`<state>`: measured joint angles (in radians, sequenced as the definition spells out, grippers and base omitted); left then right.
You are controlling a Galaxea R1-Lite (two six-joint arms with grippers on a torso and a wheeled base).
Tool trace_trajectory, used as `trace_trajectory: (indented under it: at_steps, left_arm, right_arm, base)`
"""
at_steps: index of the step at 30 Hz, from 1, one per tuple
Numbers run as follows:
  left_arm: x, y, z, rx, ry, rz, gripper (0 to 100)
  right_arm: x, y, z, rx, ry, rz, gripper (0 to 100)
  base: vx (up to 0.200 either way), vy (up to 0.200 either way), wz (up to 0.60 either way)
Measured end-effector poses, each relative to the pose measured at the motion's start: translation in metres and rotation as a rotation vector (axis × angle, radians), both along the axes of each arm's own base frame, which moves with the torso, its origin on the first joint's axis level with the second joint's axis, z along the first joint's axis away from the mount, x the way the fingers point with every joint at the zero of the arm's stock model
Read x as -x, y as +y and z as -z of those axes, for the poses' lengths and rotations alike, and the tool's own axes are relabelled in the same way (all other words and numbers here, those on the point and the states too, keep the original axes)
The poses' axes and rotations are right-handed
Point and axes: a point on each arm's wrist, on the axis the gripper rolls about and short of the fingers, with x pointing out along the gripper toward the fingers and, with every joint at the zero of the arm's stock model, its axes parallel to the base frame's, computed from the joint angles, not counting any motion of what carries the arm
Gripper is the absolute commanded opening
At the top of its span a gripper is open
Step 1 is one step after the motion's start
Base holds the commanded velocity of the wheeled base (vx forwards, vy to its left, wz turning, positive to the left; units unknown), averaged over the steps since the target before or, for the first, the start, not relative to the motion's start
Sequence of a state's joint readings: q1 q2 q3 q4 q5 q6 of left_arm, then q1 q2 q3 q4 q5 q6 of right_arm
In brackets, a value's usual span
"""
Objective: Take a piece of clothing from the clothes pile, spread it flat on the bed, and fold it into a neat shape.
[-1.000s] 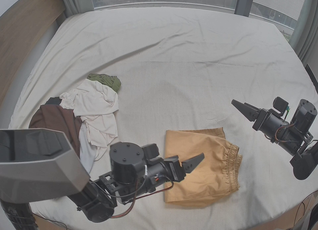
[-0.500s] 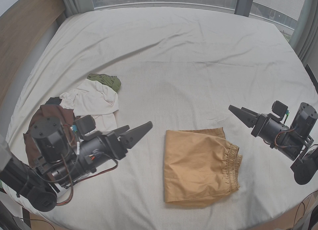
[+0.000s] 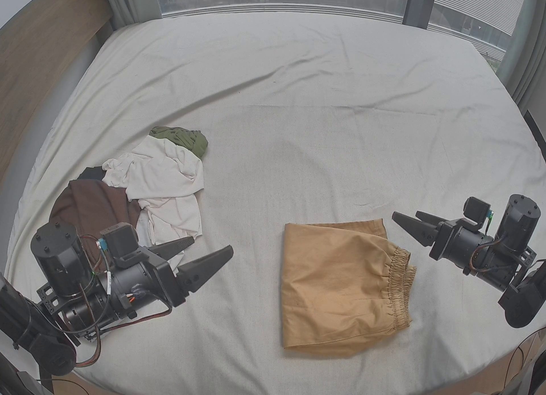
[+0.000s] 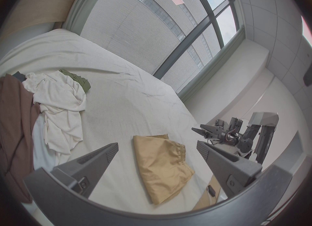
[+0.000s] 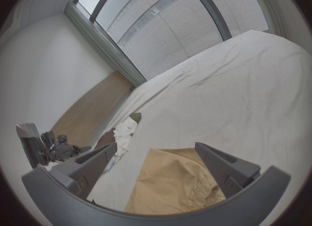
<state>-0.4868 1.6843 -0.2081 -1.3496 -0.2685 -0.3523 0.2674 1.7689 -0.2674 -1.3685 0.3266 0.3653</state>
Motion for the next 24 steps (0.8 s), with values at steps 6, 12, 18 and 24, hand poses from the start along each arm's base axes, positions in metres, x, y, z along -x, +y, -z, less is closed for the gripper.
trace_trajectory:
  at_steps: [6, 12, 18, 24]
  left_arm:
    - [0.007, 0.006, 0.015, -0.068, 0.019, 0.0, 100]
    - [0.007, 0.013, 0.024, -0.099, 0.001, -0.017, 100]
    - [0.004, 0.019, 0.042, -0.191, -0.013, -0.026, 100]
    - [0.002, 0.021, 0.054, -0.231, 0.03, -0.028, 100]
  right_arm:
    - [0.003, -0.006, 0.022, 0.053, 0.116, 0.014, 100]
    - [0.008, -0.008, 0.037, 0.094, 0.184, 0.012, 100]
    - [0.015, -0.016, 0.054, 0.198, 0.219, 0.006, 100]
    - [0.026, -0.029, 0.071, 0.278, 0.289, 0.021, 100]
  base:
    - [0.0, 0.0, 0.0]
    - [0.0, 0.0, 0.0]
    - [0.0, 0.0, 0.0]
    - [0.0, 0.0, 0.0]
